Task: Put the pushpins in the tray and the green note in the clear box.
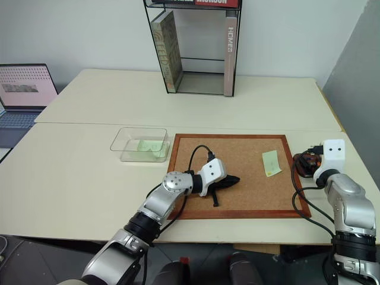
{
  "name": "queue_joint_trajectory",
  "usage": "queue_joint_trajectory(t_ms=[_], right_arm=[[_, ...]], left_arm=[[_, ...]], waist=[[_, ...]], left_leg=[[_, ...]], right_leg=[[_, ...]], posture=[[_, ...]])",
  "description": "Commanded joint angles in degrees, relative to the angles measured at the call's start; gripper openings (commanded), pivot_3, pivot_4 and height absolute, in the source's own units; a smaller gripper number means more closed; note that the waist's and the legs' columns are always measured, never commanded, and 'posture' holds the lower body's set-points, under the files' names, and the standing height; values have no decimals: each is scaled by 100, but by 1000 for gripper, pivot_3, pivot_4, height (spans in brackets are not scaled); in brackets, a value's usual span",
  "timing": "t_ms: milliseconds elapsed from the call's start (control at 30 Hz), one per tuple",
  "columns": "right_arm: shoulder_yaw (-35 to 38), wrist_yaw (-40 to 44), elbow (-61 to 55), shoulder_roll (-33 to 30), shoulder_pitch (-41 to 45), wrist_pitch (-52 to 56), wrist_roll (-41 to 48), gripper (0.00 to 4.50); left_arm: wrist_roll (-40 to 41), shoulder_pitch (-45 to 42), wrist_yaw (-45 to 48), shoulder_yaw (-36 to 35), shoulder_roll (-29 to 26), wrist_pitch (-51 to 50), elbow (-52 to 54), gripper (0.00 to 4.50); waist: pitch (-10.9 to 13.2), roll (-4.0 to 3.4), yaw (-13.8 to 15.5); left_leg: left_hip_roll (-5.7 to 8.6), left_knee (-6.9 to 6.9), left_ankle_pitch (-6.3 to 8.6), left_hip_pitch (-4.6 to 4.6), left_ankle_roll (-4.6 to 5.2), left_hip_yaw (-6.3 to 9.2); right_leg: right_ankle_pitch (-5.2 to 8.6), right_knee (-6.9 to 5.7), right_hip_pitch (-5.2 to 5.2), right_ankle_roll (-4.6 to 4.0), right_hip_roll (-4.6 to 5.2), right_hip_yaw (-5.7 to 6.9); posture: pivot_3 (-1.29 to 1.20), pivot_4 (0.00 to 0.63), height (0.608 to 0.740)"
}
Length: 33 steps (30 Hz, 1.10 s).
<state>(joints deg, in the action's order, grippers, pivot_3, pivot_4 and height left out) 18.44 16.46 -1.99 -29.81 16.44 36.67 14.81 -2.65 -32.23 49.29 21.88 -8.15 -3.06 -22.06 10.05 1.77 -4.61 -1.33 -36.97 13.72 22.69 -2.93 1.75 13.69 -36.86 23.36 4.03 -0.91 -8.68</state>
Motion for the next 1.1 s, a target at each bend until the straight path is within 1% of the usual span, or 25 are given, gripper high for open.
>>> queue_joint_trajectory(t_ms=[33, 133, 300, 400, 667, 800, 833, 1033, 1100], right_arm=[[21, 520, -1253, 18, -364, -7, 556, 3506], [-273, 902, -1911, 69, -902, 201, 905, 3506], [-589, 839, -2156, 235, -1241, 207, 887, 3506], [-822, 793, -2050, 230, -1290, 127, 700, 3506], [-1112, 684, -1425, 191, -1174, -375, 102, 3506], [-1172, 682, -1278, 239, -1144, -489, -2, 2851], [-1176, 681, -1258, 247, -1140, -510, -18, 2559], [-1181, 700, -1288, 299, -1109, -566, -60, 1416], [-1193, 704, -1292, 303, -1108, -572, -68, 911]], left_arm=[[-148, 93, -20, 176, 13, -33, -150, 0], [-151, 88, -2, 186, 4, -20, -157, 0], [-157, 74, 15, 195, 0, -6, -174, 0], [-166, 70, 31, 201, -4, 4, -179, 0], [-181, 81, 13, 192, -13, 12, -174, 0], [-178, 97, 13, 188, -34, 7, -155, 0], [-178, 99, 13, 188, -38, 7, -152, 0], [-181, 117, 19, 197, -60, 15, -134, 0], [-183, 119, 21, 202, -60, 19, -133, 0]], waist=[[0, 0, 1], [1, 2, 2], [1, 2, -5], [1, 3, -5], [1, 3, -2], [2, 3, -3], [1, 3, -3], [1, 3, -3], [2, 3, -3]], left_leg=[[0, 1, 0, 0, 0, 2], [0, 2, 0, 3, 0, 9], [-2, -2, 0, 2, 0, 2], [-4, -1, 0, 1, 0, 3], [-3, 1, 0, 8, -1, 1], [-3, 1, 0, 6, 0, 1], [-3, 1, 0, 7, 0, 1], [-3, 1, 0, 8, 0, 2], [-3, 1, 0, 8, 0, 2]], right_leg=[[0, 0, 0, 0, -1, 1], [1, 2, -1, 0, -1, 6], [1, 4, 1, 0, 0, 1], [2, 4, 4, -1, 0, 3], [2, 8, 9, -1, 0, 3], [2, 6, 9, -1, 0, 3], [2, 6, 9, -1, 0, 3], [2, 7, 9, -1, 0, 3], [2, 7, 9, -1, 0, 3]], posture=[[0, 150, 740], [0, 150, 740], [0, 150, 740], [0, 150, 740], [0, 150, 740], [0, 150, 740], [0, 150, 740], [0, 150, 740], [0, 150, 740]])
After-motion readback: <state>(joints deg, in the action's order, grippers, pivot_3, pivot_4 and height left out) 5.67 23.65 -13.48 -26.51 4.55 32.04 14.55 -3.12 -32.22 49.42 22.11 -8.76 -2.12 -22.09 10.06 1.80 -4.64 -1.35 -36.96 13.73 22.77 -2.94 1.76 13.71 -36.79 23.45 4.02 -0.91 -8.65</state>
